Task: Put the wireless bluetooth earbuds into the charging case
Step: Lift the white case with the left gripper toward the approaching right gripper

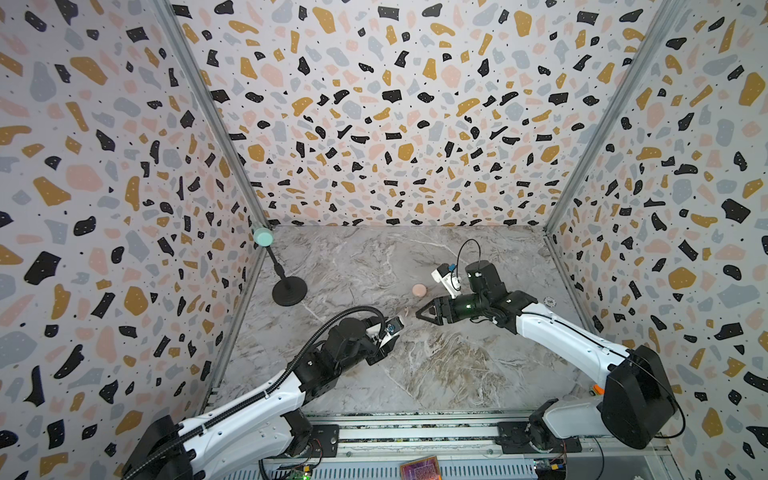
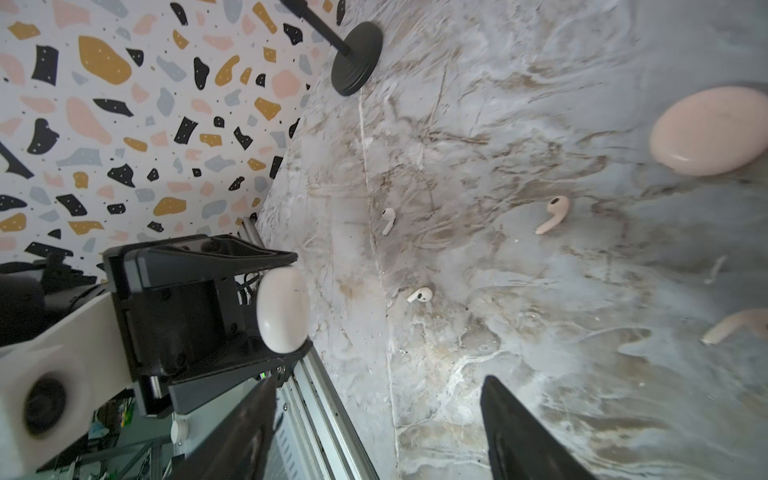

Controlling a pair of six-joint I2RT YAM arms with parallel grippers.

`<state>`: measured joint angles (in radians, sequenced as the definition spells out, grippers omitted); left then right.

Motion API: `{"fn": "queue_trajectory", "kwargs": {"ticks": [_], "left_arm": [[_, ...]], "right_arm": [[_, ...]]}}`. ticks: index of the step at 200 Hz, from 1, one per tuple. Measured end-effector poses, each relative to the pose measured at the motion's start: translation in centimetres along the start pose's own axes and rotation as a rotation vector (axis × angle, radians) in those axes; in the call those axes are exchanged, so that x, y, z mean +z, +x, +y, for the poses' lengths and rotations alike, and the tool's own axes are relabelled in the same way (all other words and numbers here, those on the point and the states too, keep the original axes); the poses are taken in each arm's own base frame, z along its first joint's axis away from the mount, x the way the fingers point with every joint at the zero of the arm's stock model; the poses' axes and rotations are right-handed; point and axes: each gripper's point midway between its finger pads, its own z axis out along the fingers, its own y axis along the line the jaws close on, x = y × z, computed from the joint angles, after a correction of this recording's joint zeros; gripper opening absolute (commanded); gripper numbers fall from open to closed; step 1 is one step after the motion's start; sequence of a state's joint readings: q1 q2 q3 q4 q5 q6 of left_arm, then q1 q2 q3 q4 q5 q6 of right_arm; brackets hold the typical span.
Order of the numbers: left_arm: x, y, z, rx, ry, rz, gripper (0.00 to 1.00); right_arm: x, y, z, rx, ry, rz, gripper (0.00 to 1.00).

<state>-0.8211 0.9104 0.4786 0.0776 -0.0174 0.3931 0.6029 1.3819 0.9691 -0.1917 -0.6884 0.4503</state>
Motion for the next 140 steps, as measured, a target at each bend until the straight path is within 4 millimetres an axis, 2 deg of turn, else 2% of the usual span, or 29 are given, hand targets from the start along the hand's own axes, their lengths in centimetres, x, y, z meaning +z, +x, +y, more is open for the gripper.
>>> {"fn": "queue_trajectory", "kwargs": {"ticks": [40,87,101,140], "left_arm": [[0.3,-0.1,-0.7,0.038,0.020,-0.019,0.00],[1.0,0.3,-1.3,0.052,0.041,-0.003,0.00],[1.1,0.3,-1.4,0.052,0.041,-0.004,0.00],[1.1,0.2,-1.4,0.053,0.040,-0.009,0.00]], "right_arm": [[2.0,0.6,2.3,-0.046,-0.069,0.045,0.72],[3.0,1.5,3.4,-0.065,-0.092,0.075,0.64],[3.1,1.6,3.6,-0.068,-0.095,0.079,0.57],[3.7,1.9,3.7,-0.062,-0.102,0.090,0.55]]}}
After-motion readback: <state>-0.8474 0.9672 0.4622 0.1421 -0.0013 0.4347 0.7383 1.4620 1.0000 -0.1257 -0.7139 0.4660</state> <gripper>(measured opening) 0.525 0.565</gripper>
